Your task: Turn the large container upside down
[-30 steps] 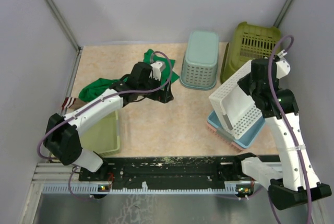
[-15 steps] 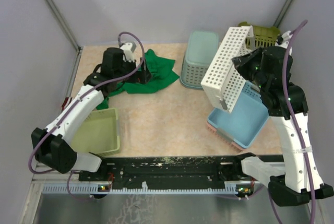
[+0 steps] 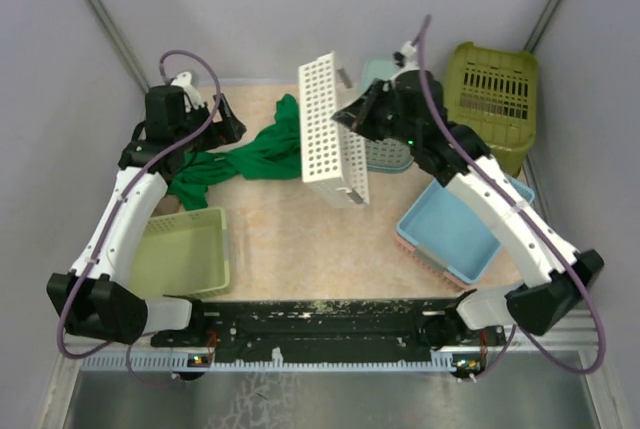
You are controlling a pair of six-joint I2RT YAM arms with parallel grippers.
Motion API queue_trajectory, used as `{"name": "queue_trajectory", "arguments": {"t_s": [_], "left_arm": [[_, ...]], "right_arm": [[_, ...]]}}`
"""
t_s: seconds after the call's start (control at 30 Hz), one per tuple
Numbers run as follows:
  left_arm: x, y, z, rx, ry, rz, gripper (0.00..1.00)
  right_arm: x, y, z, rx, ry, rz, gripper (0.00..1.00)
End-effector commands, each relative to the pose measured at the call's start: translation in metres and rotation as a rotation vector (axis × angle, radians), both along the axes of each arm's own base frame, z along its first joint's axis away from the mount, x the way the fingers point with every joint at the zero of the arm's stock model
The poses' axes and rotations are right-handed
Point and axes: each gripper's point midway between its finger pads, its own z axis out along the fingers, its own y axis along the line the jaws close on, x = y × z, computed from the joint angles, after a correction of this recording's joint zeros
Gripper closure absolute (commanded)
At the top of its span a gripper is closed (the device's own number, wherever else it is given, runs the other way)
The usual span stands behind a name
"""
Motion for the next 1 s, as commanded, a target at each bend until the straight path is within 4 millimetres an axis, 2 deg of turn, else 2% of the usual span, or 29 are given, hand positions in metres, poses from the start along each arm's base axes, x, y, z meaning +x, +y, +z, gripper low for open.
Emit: {"name": "queue_trajectory", "arguments": {"t_s": [0.0, 0.13, 0.33, 0.5, 0.73, 0.97], "left_arm": [[-0.004, 0.029, 0.019, -0.025, -0.033, 0.110, 0.01], [-0.004, 0.048, 0.026, -0.033, -0.049, 0.175, 0.01], [-0.006, 0.065, 0.029, -0.024, -0.051, 0.228, 0.01], [-0.005, 0.064, 0.025, -0.031, -0.042, 0.226, 0.01], [-0.004, 0.061, 0.019, -0.048, -0.031, 0.214, 0.01], [-0.005, 0.059, 0.023, -0.065, -0.044, 0.216, 0.01]], "right_arm": [[-0.008, 0.071, 0.019, 0.102, -0.081, 0.202, 1.00], [-0.015, 0.114, -0.009, 0.128, -0.007, 0.327, 1.00], [-0.031, 0.147, -0.046, 0.139, 0.076, 0.438, 1.00], [-0.045, 0.152, -0.066, 0.190, 0.141, 0.489, 1.00], [-0.056, 0.151, -0.074, 0.197, 0.169, 0.494, 1.00], [-0.072, 0.159, -0.078, 0.223, 0.186, 0.524, 1.00]]}}
